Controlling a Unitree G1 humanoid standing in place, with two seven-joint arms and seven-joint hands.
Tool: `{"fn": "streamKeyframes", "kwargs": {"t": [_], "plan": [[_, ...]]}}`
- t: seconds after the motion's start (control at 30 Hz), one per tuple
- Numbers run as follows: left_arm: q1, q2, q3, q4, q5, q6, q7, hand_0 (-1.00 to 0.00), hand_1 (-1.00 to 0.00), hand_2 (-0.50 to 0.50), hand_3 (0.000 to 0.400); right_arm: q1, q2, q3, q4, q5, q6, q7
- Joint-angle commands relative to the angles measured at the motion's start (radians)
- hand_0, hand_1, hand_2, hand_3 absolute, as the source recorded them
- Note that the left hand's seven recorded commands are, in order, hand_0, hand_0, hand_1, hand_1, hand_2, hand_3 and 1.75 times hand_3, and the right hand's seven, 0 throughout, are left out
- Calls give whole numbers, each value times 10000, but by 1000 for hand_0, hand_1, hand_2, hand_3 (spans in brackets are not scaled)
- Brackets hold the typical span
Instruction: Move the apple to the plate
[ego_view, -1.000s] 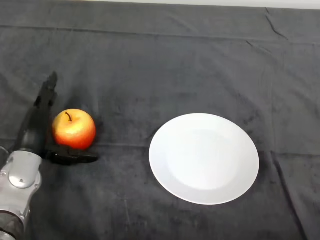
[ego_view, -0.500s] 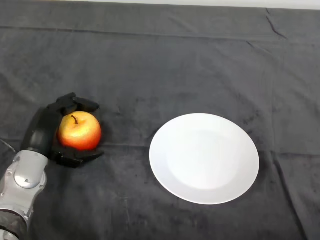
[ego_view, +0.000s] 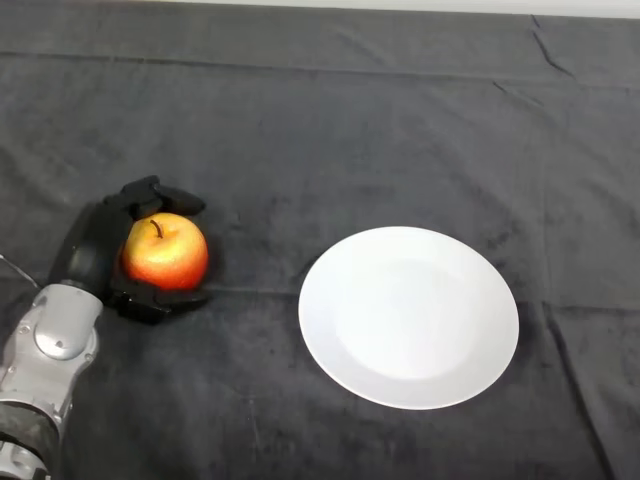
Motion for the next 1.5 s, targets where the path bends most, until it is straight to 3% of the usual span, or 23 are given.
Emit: {"fn": "streamKeyframes", "kwargs": {"t": [0.03, 0.43, 0.7, 1.17, 1.5], "plan": [[-996, 52, -188, 203, 267, 130, 8, -1000, -1000, 0, 400, 711, 365, 180, 251, -145, 121, 134], [-2189, -728, -650, 117, 701, -83, 396, -1000, -1000, 0, 400, 699, 364, 183, 274, -150, 110, 131], [-2616, -1391, -1232, 152, 1114, -471, 598, -1000, -1000, 0, 400, 689, 364, 185, 295, -154, 100, 129], [-2891, -2355, -2550, 429, 1699, -908, 744, -1000, -1000, 0, 400, 667, 363, 191, 339, -162, 77, 123], [-2699, -2575, -3632, 619, 1741, -1027, 584, -1000, -1000, 0, 400, 652, 363, 196, 371, -168, 60, 118]]}}
